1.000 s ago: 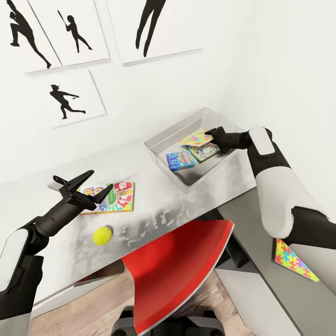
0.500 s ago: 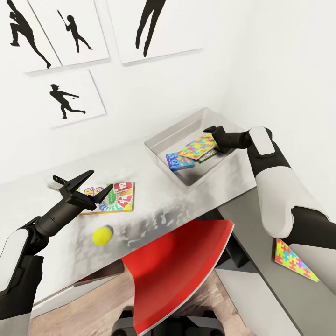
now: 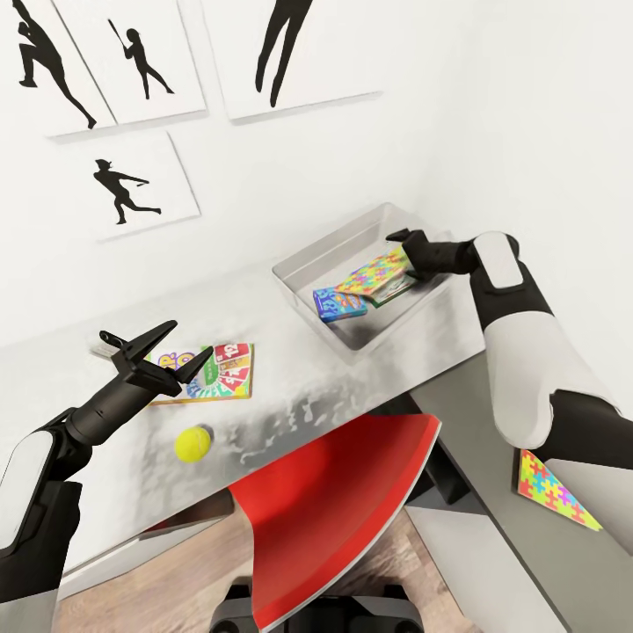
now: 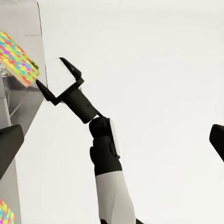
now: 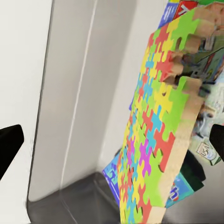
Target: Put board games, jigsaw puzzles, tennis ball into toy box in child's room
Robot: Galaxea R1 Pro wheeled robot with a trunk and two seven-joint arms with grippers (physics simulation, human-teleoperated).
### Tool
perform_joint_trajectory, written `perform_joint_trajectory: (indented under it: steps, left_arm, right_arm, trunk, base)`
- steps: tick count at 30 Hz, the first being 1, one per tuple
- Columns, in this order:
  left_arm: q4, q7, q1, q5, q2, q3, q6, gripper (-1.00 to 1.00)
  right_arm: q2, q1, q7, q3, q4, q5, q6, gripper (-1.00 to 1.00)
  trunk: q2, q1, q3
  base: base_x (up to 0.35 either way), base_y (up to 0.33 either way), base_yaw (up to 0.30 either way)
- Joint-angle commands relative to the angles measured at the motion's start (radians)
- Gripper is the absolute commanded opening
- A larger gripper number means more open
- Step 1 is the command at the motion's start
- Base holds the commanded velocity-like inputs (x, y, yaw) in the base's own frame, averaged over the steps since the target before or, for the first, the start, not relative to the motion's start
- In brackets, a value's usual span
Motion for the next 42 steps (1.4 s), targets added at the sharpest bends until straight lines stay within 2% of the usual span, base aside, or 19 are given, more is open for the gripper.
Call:
perform_joint_trajectory:
  steps: [1,7,13,25,29,32,33,36,37,40,41,42]
  left_arm:
    - [0.000,-0.008,-0.001,-0.009,0.000,0.001,0.003,1.00]
    - [0.000,-0.008,-0.001,-0.009,0.001,0.001,0.003,1.00]
    - [0.000,-0.009,0.000,-0.009,0.007,0.001,0.003,1.00]
    - [0.000,-0.009,0.000,-0.009,0.009,0.002,0.003,1.00]
    - [0.000,-0.009,0.000,-0.009,0.010,0.003,0.003,1.00]
    - [0.000,-0.009,0.000,-0.009,0.010,0.005,0.003,1.00]
    - [0.000,-0.009,0.000,-0.009,0.010,0.005,0.003,1.00]
    - [0.000,-0.013,0.003,-0.009,0.010,0.008,0.002,1.00]
    - [0.000,-0.013,0.003,-0.009,0.010,0.008,0.002,1.00]
    - [0.000,-0.025,0.016,-0.009,0.010,0.012,0.000,1.00]
    - [0.001,-0.028,0.021,-0.010,0.010,0.013,-0.001,1.00]
    - [0.001,-0.028,0.021,-0.010,0.010,0.013,-0.001,1.00]
  right_arm:
    - [0.000,-0.001,-0.010,-0.002,-0.013,-0.011,0.005,1.00]
    - [-0.001,0.001,-0.014,-0.002,-0.086,-0.014,0.019,1.00]
    - [-0.001,0.007,-0.064,-0.005,-0.149,-0.016,0.076,1.00]
    - [-0.005,0.013,-0.101,-0.006,-0.186,-0.017,0.106,1.00]
    - [-0.007,0.022,-0.101,-0.003,-0.234,-0.017,0.119,1.00]
    - [-0.009,0.075,-0.097,0.000,-0.347,-0.017,0.177,1.00]
    - [-0.009,0.075,-0.097,0.000,-0.347,-0.017,0.177,1.00]
    - [-0.012,0.173,-0.095,0.004,-0.522,-0.017,0.238,1.00]
    - [-0.012,0.173,-0.095,0.004,-0.522,-0.017,0.238,1.00]
    - [-0.015,0.278,-0.095,0.006,-0.714,-0.017,0.255,1.00]
    - [-0.017,0.309,-0.094,0.007,-0.761,-0.017,0.255,1.00]
    - [-0.017,0.309,-0.094,0.007,-0.761,-0.017,0.255,1.00]
  trunk:
    - [-0.002,0.001,-0.001]
    - [-0.002,0.001,-0.001]
    - [-0.002,0.001,-0.001]
    - [-0.002,0.001,-0.001]
    - [-0.002,0.001,-0.001]
    - [-0.002,0.001,-0.001]
    - [-0.002,0.001,-0.001]
    - [-0.002,0.001,-0.001]
    - [-0.002,0.001,-0.001]
    - [-0.002,0.001,-0.001]
    - [-0.002,0.001,-0.001]
    - [-0.002,0.001,-0.001]
  base:
    - [0.000,0.000,0.000]
    - [0.000,0.000,0.000]
    - [0.000,0.000,0.000]
    - [0.000,0.000,0.000]
    - [0.000,0.000,0.000]
    - [0.000,0.000,0.000]
    - [0.000,0.000,0.000]
    - [0.000,0.000,0.000]
    - [0.000,0.000,0.000]
    - [0.000,0.000,0.000]
    - [0.000,0.000,0.000]
    - [0.000,0.000,0.000]
